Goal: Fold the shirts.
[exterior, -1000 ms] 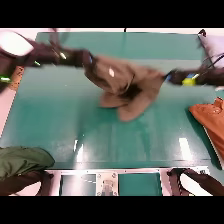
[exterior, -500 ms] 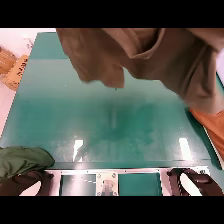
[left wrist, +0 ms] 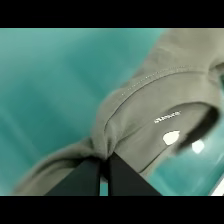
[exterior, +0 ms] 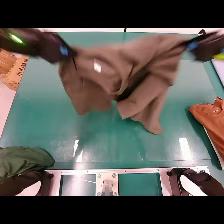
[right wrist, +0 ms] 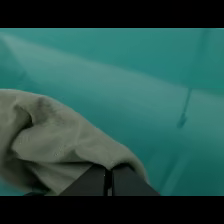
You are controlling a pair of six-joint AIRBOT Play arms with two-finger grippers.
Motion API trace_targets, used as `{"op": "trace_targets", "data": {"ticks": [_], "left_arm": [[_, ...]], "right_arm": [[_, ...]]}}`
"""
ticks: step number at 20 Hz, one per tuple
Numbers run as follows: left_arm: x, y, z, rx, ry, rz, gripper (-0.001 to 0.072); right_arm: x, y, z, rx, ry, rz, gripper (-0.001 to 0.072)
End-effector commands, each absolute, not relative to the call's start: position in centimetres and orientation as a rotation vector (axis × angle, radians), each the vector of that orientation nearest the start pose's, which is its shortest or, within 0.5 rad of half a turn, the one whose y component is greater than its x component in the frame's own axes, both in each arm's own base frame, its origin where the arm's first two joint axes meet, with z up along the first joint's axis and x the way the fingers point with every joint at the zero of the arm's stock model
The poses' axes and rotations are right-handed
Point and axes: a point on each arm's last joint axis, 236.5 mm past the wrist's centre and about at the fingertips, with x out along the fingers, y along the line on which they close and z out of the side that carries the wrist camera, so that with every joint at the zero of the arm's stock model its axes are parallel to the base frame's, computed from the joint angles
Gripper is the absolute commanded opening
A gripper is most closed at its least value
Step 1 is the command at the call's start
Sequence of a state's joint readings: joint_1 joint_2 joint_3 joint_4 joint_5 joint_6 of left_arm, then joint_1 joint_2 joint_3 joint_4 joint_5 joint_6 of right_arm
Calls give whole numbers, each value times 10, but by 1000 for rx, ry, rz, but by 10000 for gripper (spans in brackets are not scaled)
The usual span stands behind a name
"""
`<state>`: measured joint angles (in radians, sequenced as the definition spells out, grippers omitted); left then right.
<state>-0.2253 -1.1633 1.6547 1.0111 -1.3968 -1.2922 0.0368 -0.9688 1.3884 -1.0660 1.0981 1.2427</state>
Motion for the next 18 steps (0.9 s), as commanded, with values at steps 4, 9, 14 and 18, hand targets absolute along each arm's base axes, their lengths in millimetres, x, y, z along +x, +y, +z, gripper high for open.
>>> {"op": "trace_targets", "data": {"ticks": [4, 9, 14, 18], "left_arm": [[382, -198, 17, -68, 1170, -668, 29], [430, -167, -14, -153, 1193, -540, 29], [443, -112, 3, -235, 1202, -462, 605], [423, -79, -1, -320, 1303, -425, 607]], "right_arm": [[405, 205, 14, 71, 1038, 595, 18], [422, 182, -11, 194, 1142, 488, 204], [399, 80, 35, 380, 1178, 289, 364], [334, -3, 5, 482, 1276, -17, 498]]}}
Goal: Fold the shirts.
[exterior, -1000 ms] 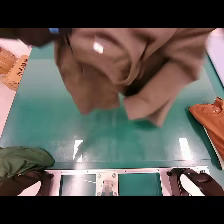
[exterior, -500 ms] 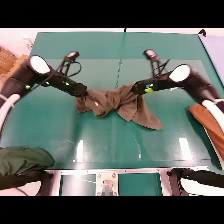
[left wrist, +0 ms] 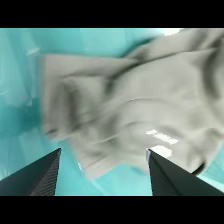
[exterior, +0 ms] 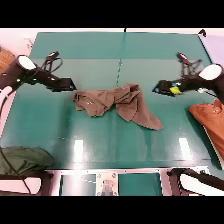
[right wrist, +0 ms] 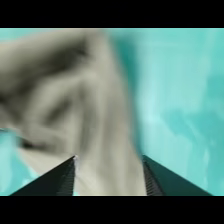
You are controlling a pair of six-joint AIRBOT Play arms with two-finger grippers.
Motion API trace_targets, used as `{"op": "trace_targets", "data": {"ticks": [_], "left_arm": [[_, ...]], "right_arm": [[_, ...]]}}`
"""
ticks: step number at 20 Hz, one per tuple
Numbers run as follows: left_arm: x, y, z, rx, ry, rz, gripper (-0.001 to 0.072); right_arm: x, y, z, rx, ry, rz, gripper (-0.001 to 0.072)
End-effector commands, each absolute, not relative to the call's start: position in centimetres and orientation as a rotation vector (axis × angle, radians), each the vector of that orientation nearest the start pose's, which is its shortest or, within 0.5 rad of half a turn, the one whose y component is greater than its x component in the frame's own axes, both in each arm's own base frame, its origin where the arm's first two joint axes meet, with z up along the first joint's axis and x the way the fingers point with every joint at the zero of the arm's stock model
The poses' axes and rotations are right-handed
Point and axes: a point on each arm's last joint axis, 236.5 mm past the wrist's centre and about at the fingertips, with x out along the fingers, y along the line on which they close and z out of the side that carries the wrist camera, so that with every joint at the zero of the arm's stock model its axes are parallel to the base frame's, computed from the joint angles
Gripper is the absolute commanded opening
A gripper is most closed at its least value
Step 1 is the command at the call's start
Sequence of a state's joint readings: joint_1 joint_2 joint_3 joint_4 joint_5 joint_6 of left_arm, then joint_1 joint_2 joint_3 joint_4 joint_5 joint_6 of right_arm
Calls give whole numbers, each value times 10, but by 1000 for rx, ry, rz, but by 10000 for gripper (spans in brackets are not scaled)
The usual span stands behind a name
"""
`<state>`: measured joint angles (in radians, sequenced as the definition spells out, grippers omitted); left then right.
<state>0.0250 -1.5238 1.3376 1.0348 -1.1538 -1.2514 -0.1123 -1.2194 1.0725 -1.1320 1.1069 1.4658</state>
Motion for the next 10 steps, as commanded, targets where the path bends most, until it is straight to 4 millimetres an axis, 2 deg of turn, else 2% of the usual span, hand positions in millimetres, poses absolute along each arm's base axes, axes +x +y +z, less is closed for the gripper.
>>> {"op": "trace_targets", "data": {"ticks": [1, 3, 5, 8, 10], "left_arm": [[411, -81, 0, -356, 1351, -446, 607], [387, -103, 4, -422, 1430, -536, 607], [366, -135, -5, -472, 1488, -608, 607], [334, -180, -46, -418, 1553, -636, 607], [327, -201, -74, -391, 1535, -597, 606]], "right_arm": [[314, -9, -9, 533, 1319, -58, 499], [275, -5, -44, 621, 1428, -89, 498], [249, 16, -75, 681, 1501, -69, 499], [232, 43, -100, 733, 1520, -27, 498], [230, 59, -102, 754, 1524, 14, 499]]}}
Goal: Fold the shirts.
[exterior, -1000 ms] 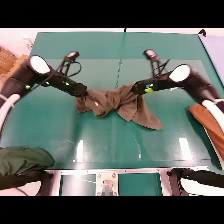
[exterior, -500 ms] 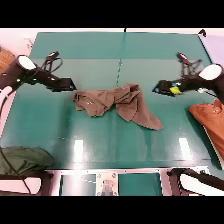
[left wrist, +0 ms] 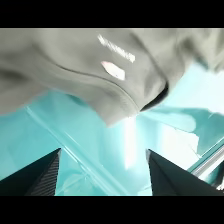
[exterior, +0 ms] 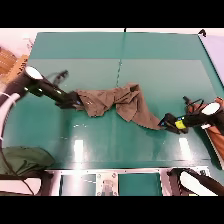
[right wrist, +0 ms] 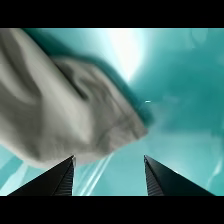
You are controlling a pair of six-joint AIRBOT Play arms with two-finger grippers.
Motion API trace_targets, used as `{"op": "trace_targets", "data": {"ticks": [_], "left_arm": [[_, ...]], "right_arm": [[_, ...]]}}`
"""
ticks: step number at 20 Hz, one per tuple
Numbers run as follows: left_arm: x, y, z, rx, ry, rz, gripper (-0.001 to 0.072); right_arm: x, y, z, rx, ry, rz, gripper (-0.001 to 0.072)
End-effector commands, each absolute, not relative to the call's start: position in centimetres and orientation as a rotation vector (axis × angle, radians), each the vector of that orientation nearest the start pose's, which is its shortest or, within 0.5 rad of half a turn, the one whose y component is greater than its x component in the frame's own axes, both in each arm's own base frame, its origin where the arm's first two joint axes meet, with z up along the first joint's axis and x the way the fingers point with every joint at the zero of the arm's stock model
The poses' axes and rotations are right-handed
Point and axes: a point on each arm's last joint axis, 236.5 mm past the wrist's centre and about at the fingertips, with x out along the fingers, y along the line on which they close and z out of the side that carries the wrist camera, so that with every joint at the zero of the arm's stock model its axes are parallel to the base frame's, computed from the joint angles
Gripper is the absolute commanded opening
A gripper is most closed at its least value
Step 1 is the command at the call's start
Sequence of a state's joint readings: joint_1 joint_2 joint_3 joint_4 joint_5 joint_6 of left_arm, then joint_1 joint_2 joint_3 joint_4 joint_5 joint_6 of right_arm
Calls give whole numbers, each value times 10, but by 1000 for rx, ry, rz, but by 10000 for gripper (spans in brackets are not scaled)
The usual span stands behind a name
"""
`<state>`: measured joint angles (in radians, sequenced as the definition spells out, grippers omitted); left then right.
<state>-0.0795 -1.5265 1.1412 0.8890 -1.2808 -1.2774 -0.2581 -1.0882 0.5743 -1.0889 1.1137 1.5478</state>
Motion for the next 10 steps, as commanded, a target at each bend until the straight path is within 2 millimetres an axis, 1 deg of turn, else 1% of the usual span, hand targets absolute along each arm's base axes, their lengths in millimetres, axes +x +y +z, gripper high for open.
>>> {"op": "trace_targets", "data": {"ticks": [1, 2, 3, 5, 6, 7, 8, 9, 10], "left_arm": [[329, -208, -84, -385, 1508, -565, 606], [335, -213, -93, -376, 1463, -538, 606], [342, -217, -97, -379, 1426, -508, 605], [355, -228, -101, -411, 1375, -471, 605], [360, -232, -103, -428, 1357, -462, 601], [363, -236, -103, -461, 1350, -459, 441], [368, -236, -102, -472, 1330, -454, 235], [371, -237, -99, -482, 1318, -453, 115], [373, -240, -93, -494, 1320, -466, 30]], "right_arm": [[233, 70, -99, 753, 1517, 59, 499], [237, 78, -97, 748, 1499, 85, 499], [245, 80, -97, 734, 1469, 87, 498], [263, 79, -98, 743, 1396, 68, 485], [271, 78, -98, 754, 1366, 58, 396], [278, 75, -97, 743, 1341, 54, 177], [286, 71, -95, 722, 1315, 59, 81], [294, 67, -92, 706, 1284, 61, 42], [303, 63, -87, 693, 1255, 61, 18]]}}
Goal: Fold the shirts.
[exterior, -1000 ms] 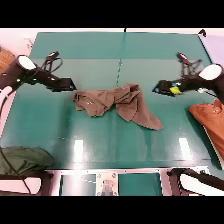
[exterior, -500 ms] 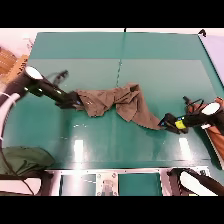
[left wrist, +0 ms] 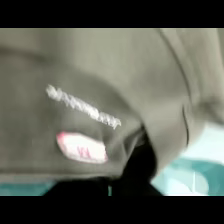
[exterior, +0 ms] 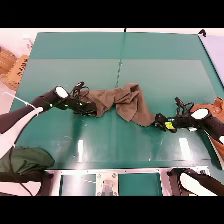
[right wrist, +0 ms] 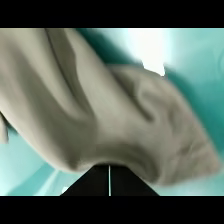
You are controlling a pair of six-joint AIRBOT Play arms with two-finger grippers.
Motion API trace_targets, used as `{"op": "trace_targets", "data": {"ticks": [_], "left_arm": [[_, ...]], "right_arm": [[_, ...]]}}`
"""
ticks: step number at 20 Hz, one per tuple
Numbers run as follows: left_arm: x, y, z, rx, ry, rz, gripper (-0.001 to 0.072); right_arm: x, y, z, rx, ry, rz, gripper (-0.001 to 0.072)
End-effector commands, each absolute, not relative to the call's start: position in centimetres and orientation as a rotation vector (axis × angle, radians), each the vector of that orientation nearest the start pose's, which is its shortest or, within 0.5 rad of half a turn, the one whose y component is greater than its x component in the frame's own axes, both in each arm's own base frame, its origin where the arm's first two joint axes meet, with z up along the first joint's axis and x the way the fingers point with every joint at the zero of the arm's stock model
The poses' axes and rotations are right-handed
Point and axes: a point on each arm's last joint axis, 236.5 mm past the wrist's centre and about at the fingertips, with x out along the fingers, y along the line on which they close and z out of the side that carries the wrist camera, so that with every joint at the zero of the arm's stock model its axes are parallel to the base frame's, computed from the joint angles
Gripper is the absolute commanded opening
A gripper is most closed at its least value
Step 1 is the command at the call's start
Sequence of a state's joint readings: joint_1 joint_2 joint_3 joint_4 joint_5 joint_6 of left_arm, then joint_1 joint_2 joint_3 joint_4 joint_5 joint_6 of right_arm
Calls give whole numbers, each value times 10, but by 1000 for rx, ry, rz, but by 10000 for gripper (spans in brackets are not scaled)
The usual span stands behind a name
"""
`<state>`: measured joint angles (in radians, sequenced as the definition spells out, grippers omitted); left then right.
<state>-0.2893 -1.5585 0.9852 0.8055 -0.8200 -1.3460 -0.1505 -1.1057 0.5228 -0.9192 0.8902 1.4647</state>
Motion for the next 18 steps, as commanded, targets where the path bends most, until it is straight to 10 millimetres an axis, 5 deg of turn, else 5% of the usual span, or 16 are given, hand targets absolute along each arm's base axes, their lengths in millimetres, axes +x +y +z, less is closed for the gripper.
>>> {"op": "trace_targets", "data": {"ticks": [1, 5, 7, 10, 12, 13, 14, 15, 18], "left_arm": [[372, -243, -84, -491, 1331, -499, 30], [384, -239, -7, -415, 1259, -647, 29], [392, -215, 31, -388, 1199, -646, 28], [383, -180, 54, -403, 1221, -641, 29], [371, -170, 50, -407, 1283, -649, 29], [369, -168, 48, -383, 1289, -652, 29], [369, -168, 48, -381, 1287, -654, 29], [371, -167, 48, -381, 1278, -648, 29], [379, -166, 48, -381, 1251, -632, 29]], "right_arm": [[313, 57, -79, 686, 1224, 57, 18], [347, 23, -45, 669, 1110, 31, 16], [352, 7, -41, 657, 1087, -2, 15], [348, -15, -46, 673, 1091, -57, 16], [344, 10, -40, 731, 1121, 24, 19], [341, 33, -32, 752, 1136, 113, 96], [338, 59, -23, 771, 1147, 205, 257], [337, 85, -15, 785, 1153, 283, 316], [336, 133, -22, 721, 1180, 364, 316]]}}
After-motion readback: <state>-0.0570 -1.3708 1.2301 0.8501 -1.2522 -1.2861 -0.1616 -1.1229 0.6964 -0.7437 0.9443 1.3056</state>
